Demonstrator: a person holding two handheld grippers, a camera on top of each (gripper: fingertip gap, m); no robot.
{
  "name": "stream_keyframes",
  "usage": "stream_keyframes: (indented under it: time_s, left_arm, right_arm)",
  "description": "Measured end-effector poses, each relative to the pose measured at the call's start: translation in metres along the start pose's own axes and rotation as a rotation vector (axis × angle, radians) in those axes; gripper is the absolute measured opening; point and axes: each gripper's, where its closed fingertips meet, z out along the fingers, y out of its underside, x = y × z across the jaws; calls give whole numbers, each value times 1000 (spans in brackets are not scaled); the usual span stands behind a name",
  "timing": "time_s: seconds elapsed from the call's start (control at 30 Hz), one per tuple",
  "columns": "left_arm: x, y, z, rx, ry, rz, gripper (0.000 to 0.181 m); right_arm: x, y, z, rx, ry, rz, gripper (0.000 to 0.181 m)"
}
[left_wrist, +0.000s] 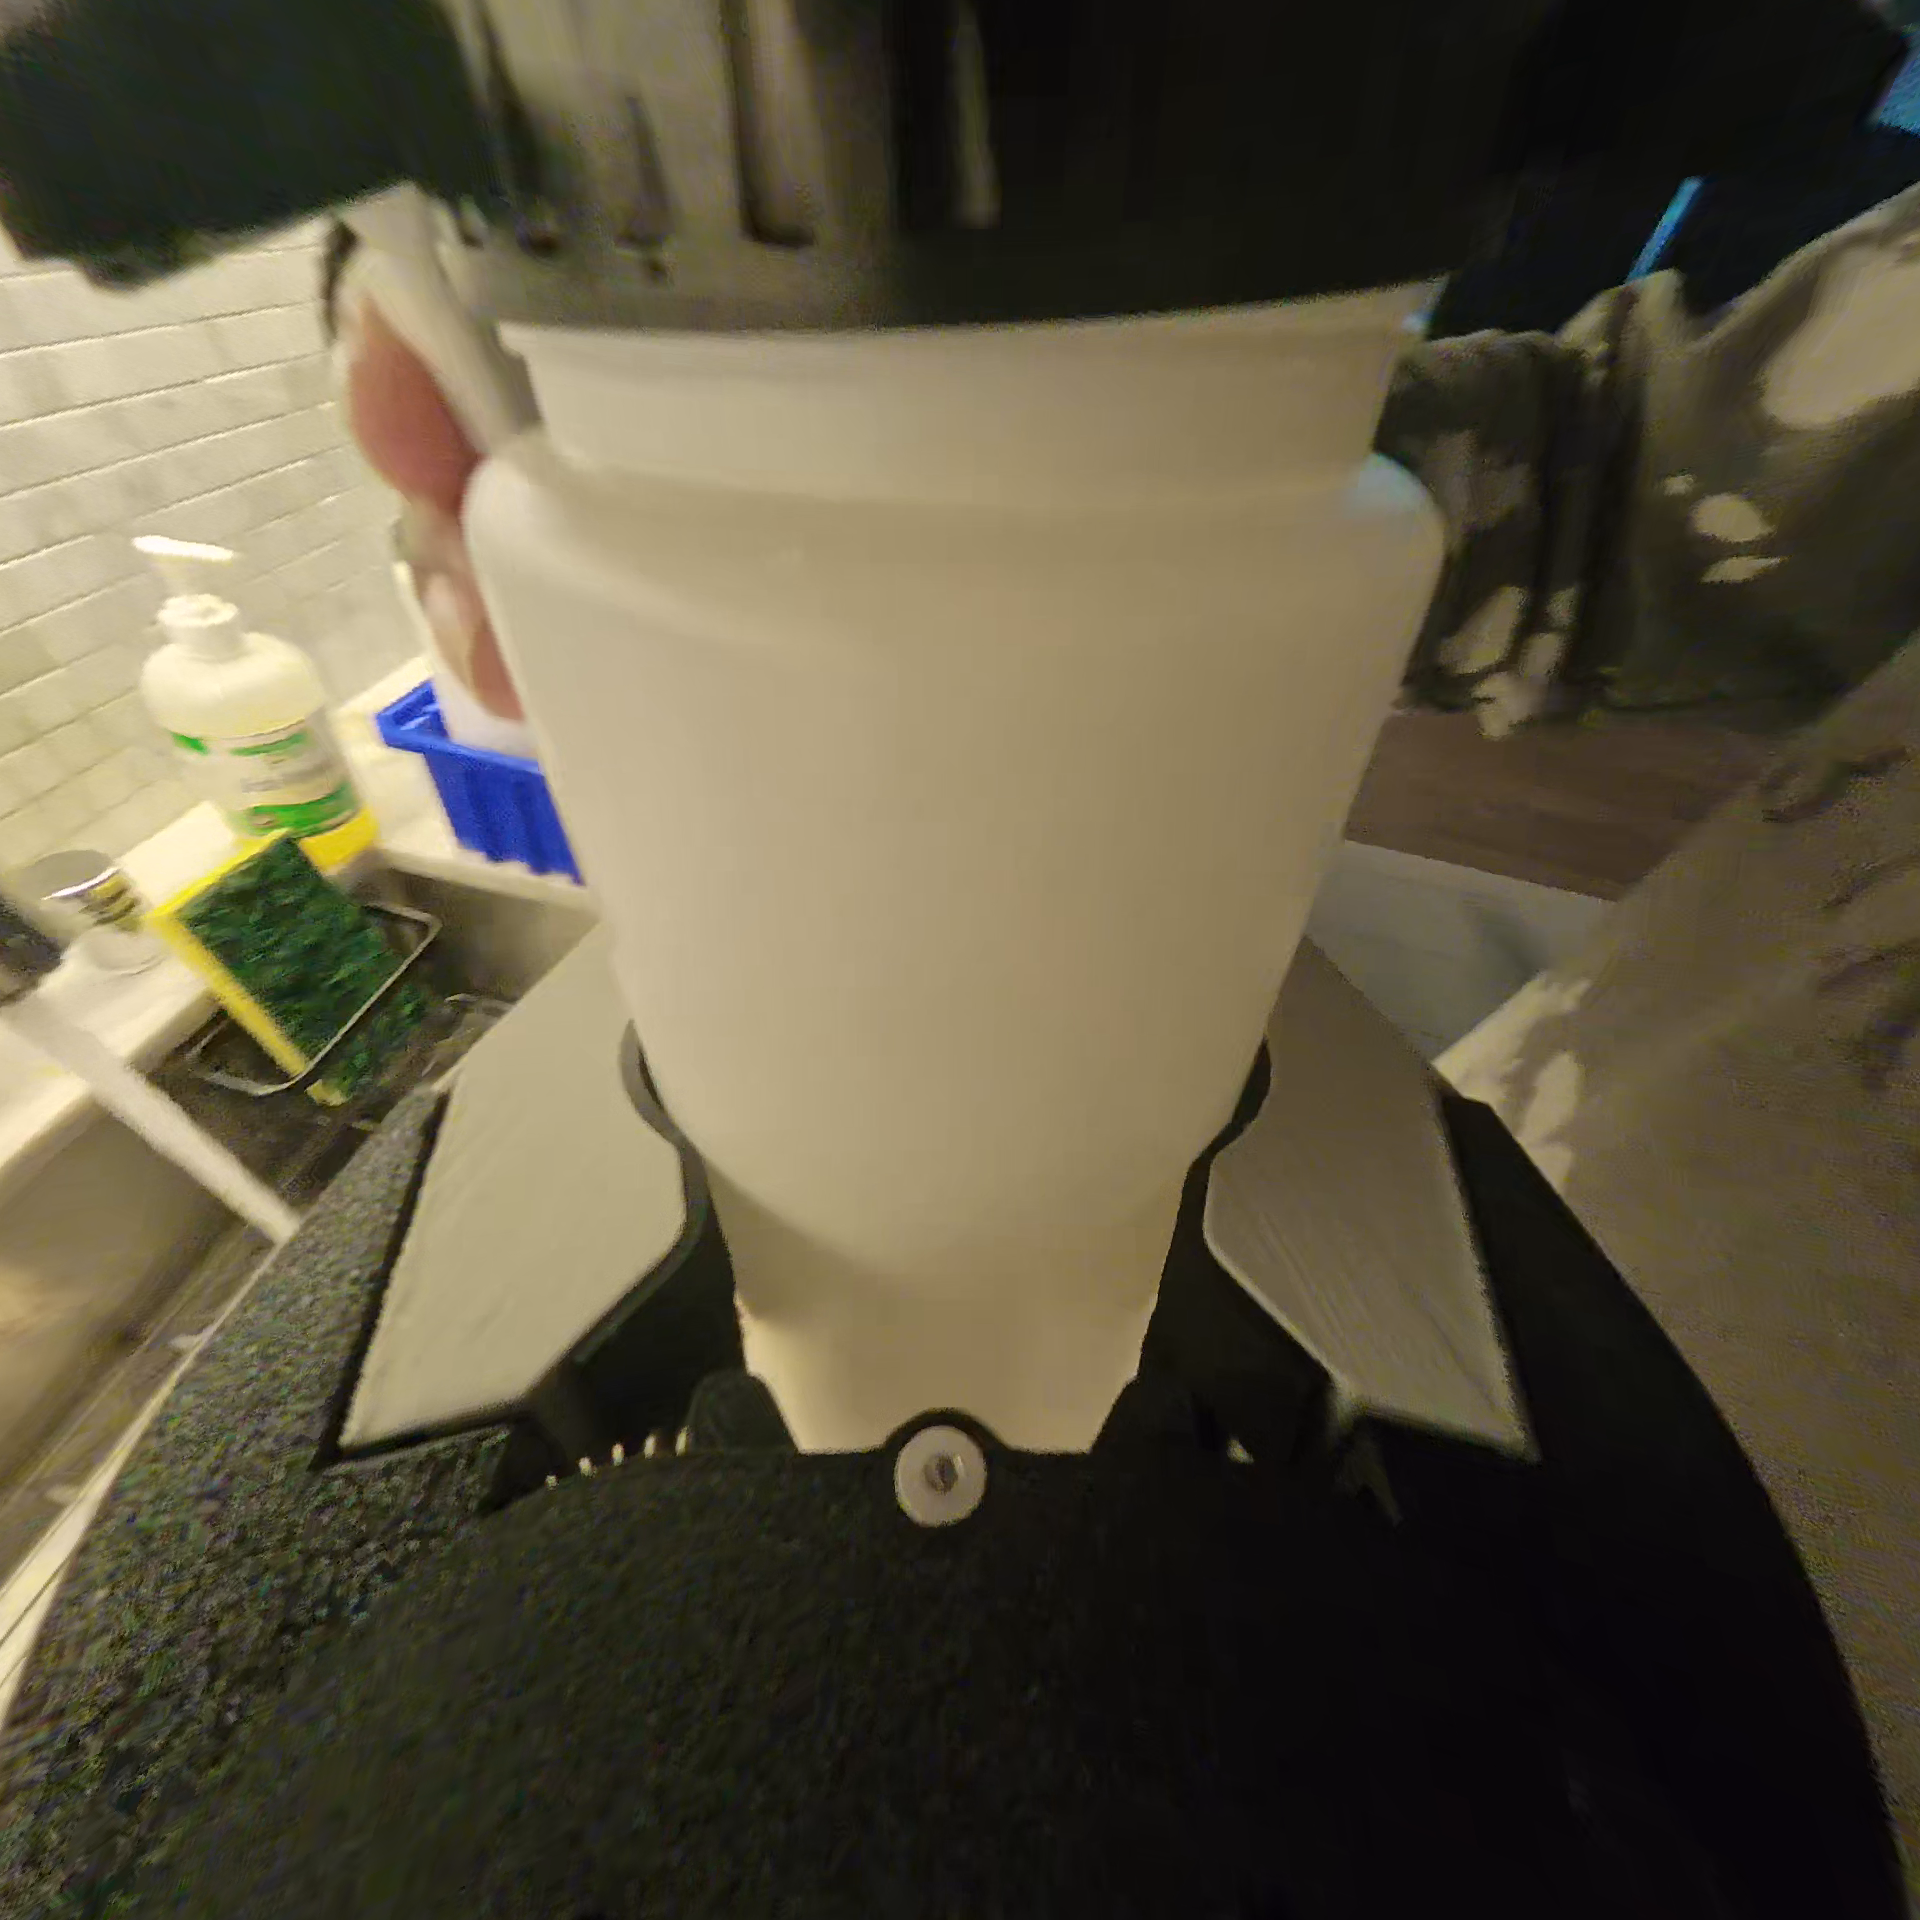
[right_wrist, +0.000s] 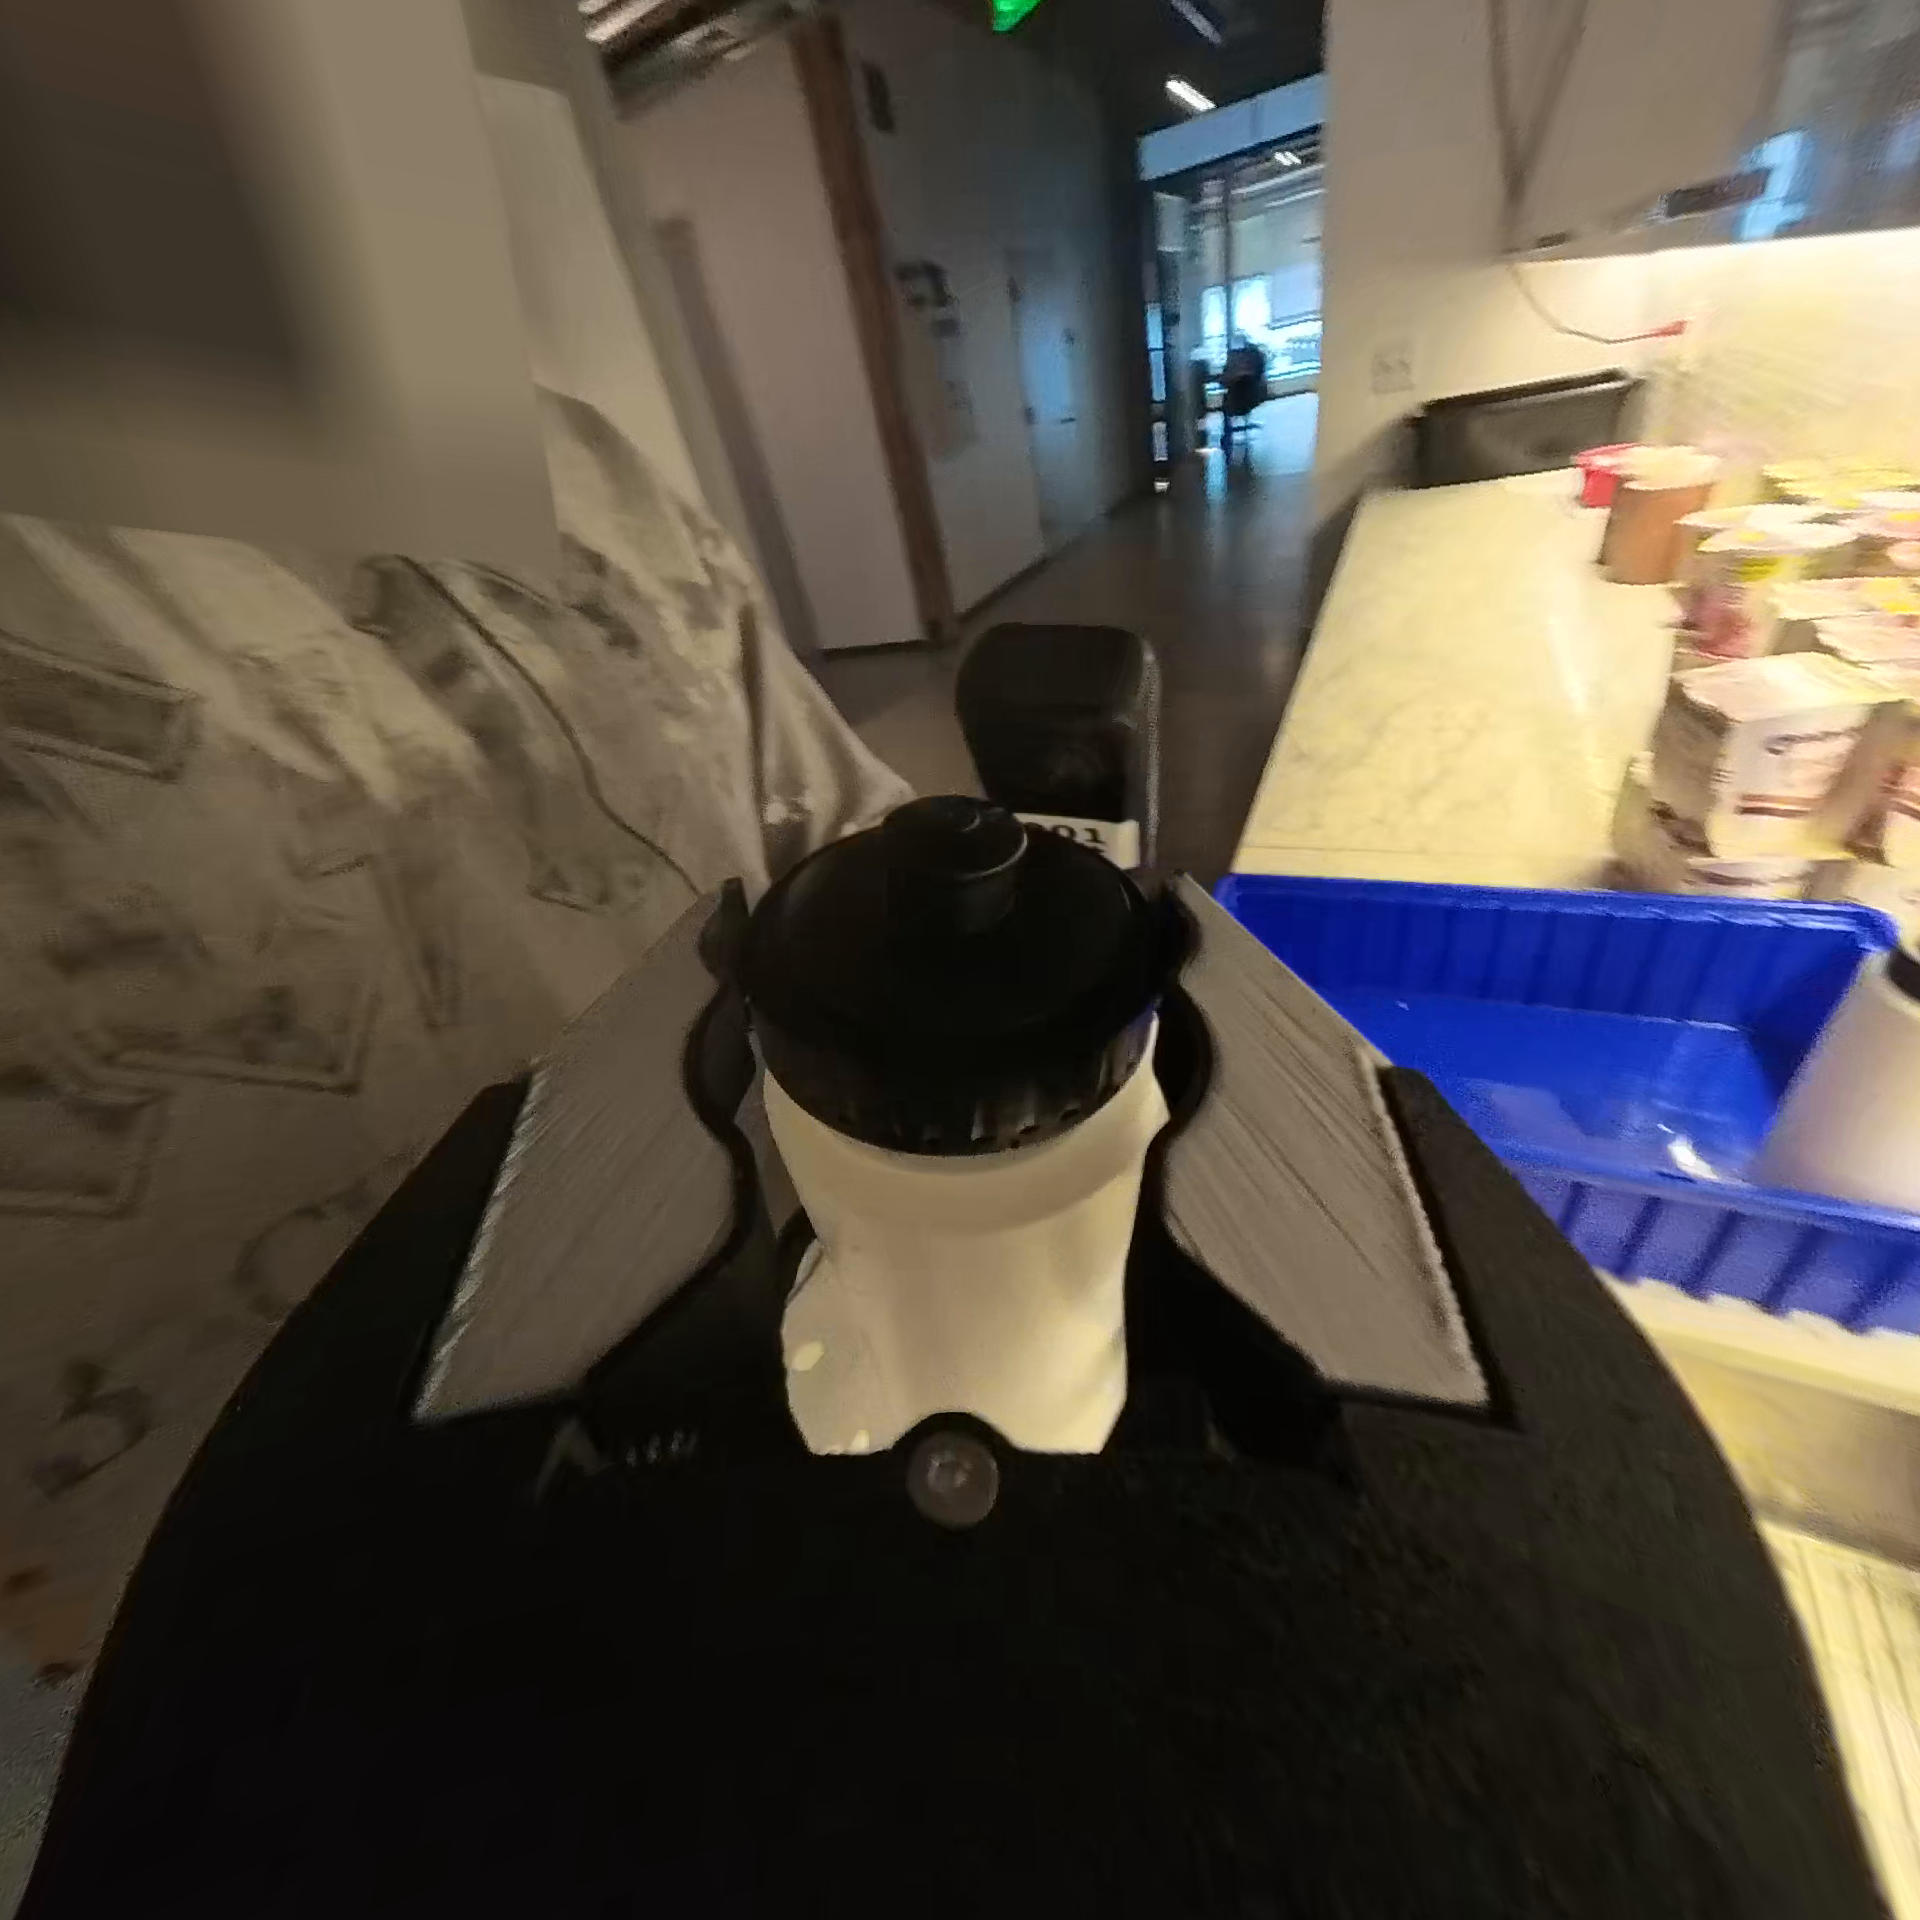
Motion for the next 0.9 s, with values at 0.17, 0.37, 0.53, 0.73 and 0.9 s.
stream_keyframes:
  time_s: [0.17, 0.37, 0.53, 0.73, 0.9]
  left_arm:
    - [14, -27, 1, 56, 83, 18, 102]
    - [24, -40, 2, 66, 120, 64, 102]
    - [25, -39, 2, 76, 116, 59, 102]
    - [26, -28, 1, 47, 121, 40, 102]
    - [30, -24, 0, 45, 159, 16, 102]
  right_arm:
    - [-14, -29, -1, 41, -82, -40, 77]
    - [-21, -64, -8, -3, -47, -160, 77]
    - [-24, -37, 0, 8, -49, -120, 77]
    - [-22, -22, 2, -9, -6, -131, 78]
    - [-20, -17, 4, -42, 45, -139, 78]
